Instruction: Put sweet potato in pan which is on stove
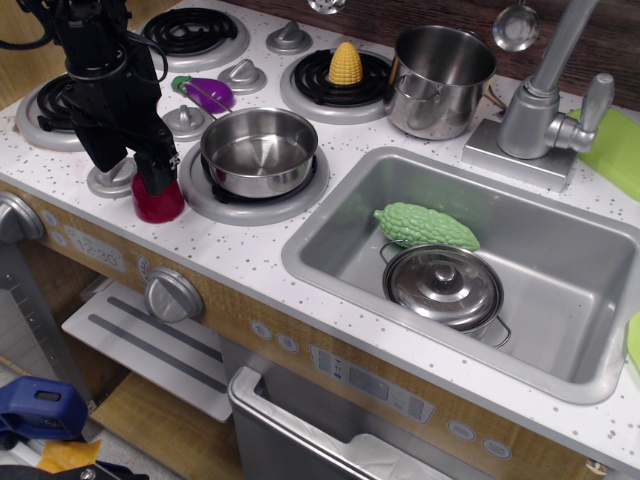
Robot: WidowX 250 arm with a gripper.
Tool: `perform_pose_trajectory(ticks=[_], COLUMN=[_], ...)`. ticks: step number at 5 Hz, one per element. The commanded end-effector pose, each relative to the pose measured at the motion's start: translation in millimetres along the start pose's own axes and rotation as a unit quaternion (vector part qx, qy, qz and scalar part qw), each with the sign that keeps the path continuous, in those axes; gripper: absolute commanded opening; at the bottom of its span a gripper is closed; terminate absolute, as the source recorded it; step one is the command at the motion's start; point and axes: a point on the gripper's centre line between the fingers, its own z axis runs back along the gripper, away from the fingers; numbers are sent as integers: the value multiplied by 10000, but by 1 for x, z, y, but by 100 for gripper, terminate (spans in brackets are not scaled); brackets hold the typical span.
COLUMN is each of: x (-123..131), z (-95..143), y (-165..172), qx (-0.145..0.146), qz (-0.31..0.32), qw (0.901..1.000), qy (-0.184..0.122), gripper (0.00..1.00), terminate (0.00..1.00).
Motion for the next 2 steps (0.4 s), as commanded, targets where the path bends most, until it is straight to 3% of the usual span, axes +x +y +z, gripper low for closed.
perform_pose_trajectory(ticks=[1,2], x=[0,13], z=[0,-6], y=[0,7], qx=[0,-103], qz=[0,-169], qw=[10000,9998], qy=[0,-97], gripper=[100,100], terminate=[0,0])
